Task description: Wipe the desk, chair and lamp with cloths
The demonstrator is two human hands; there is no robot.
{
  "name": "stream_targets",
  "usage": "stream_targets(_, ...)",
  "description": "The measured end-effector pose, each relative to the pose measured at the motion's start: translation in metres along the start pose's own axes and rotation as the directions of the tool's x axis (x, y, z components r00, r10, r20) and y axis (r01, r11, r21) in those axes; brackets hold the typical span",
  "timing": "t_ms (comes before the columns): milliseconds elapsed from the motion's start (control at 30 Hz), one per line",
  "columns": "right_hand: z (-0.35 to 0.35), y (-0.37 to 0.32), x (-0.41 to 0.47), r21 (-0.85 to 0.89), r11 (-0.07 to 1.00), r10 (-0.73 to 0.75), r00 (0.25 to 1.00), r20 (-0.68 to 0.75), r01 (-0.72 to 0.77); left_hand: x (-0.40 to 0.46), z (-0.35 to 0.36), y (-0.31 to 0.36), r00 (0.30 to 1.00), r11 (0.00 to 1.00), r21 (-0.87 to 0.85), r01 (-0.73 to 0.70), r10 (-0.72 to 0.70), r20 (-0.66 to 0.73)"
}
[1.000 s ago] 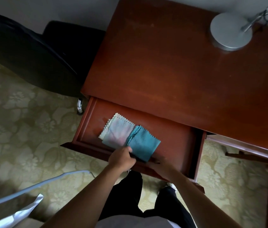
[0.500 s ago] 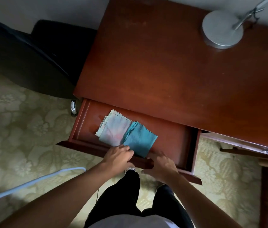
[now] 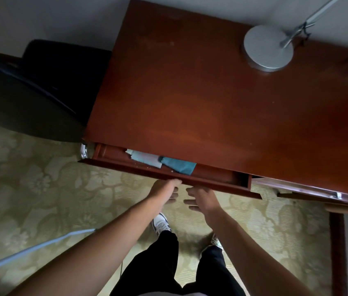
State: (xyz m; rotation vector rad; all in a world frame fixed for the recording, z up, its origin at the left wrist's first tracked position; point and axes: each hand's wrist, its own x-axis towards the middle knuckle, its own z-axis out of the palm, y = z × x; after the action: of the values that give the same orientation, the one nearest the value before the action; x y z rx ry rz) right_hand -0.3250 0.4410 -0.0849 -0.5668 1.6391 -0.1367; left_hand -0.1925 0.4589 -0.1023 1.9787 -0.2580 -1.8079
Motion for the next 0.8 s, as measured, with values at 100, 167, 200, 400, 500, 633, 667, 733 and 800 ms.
stream_targets(100, 0.000, -0.013, 0.006, 0.312, 0.950, 0.011, 0.997, 0.071, -0.033, 0.003, 0.008, 0.024, 0.993, 0.949, -0.296, 0.104, -0.084, 0.079)
stream_targets(167, 0.001, -0.024, 0.011, 0.423, 0.905, 0.002, 0.995, 0.100, -0.044, 0.006, 0.011, 0.040, 0.992, 0.927, -0.358, 0.110, -0.080, 0.098)
stream_targets(200, 0.002, -0.031, 0.013, 0.450, 0.892, 0.003, 0.995, 0.102, -0.048, 0.008, 0.011, 0.046, 0.992, 0.927, -0.360, 0.104, -0.072, 0.101)
stream_targets(400, 0.005, -0.058, 0.019, 0.450, 0.893, -0.030, 0.993, 0.117, -0.026, 0.012, 0.015, 0.065, 0.986, 0.935, -0.340, 0.100, -0.048, 0.160)
stream_targets(500, 0.006, -0.049, 0.022, 0.416, 0.909, -0.069, 0.993, 0.093, 0.025, 0.012, 0.013, 0.059, 0.988, 0.966, -0.255, 0.051, -0.011, 0.155)
stream_targets(633, -0.001, -0.048, 0.018, 0.266, 0.962, -0.085, 0.994, 0.068, 0.064, 0.009, 0.004, 0.063, 0.996, 0.998, -0.036, -0.044, 0.046, 0.076)
stream_targets(667, -0.005, -0.049, 0.015, 0.212, 0.974, -0.093, 0.994, 0.052, 0.080, 0.005, 0.002, 0.066, 0.997, 0.998, 0.006, -0.059, 0.058, 0.053)
stream_targets(733, -0.013, -0.051, 0.009, 0.111, 0.987, -0.117, 0.993, 0.028, 0.114, 0.000, -0.002, 0.072, 0.996, 0.996, 0.041, -0.085, 0.084, 0.037)
stream_targets(800, -0.024, -0.053, 0.002, 0.076, 0.988, -0.137, 0.990, 0.019, 0.135, -0.008, -0.003, 0.080, 0.992, 0.991, 0.045, -0.124, 0.123, 0.039)
